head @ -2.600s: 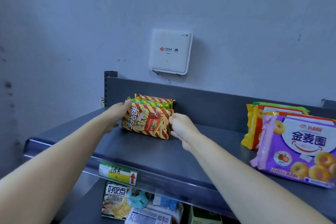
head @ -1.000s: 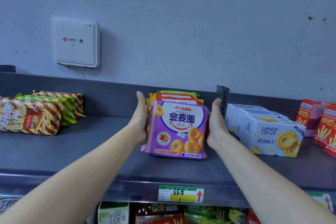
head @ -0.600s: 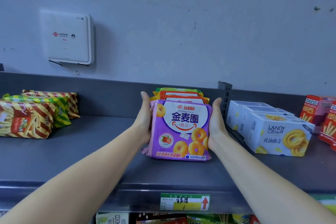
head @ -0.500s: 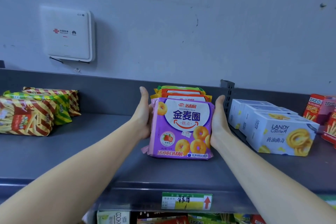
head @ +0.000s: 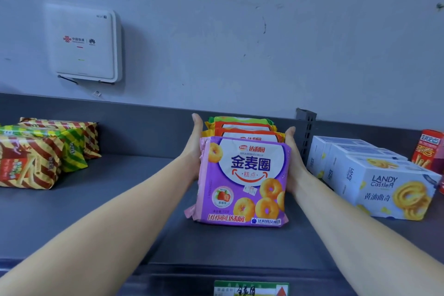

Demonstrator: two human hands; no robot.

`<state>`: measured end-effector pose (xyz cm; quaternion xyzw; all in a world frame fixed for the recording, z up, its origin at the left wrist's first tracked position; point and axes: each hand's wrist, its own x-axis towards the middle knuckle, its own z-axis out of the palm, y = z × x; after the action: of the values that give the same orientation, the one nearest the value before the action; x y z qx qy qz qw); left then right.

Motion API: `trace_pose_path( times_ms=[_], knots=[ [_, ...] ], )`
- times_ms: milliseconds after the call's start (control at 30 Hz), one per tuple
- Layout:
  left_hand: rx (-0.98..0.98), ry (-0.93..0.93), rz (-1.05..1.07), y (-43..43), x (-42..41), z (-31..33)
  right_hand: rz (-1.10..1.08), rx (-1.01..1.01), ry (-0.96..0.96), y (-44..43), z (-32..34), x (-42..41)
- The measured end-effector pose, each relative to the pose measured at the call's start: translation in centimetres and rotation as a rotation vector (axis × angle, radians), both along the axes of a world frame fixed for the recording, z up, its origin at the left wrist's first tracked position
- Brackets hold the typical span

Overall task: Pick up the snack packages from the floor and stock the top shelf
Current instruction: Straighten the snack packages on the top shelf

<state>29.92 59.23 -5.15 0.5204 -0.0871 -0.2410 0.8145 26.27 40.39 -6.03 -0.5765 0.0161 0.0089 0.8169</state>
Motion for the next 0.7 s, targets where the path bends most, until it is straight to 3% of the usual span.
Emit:
trace_pose_path(
  times_ms=[167,333,433,533,633,700],
  knots=[
    [-0.033,-0.063,0.000,-0.1,0.4,-0.8,0.032,-0.022,-0.041,0.2,-0.6,0.2],
    [0.105,-0.039,0.077,1.4,1.4,-0.5,-0.036,-0.044,0.015,-0.5,0.2,0.0],
    [0.169,-0.095,-0.061,4.1,1.3,-0.2,-0.029,-0.106,-0.037,-1.9,0.3,-0.6],
    [0.171,-0.277,-0.226,6.4,0.3,-0.1,0.129,-0.166,-0.126,-2.2,0.4,-2.3],
    [0.341,-0.469,-0.424,7.7,-1.2,-0.3,0.260,-0.219,-0.173,-2.4,0.0,-3.2],
    [0.488,-0.493,-0.501,7.6,-1.8,-0.4,0.279,-0.301,-0.178,-2.4,-0.5,-3.6]
  ],
)
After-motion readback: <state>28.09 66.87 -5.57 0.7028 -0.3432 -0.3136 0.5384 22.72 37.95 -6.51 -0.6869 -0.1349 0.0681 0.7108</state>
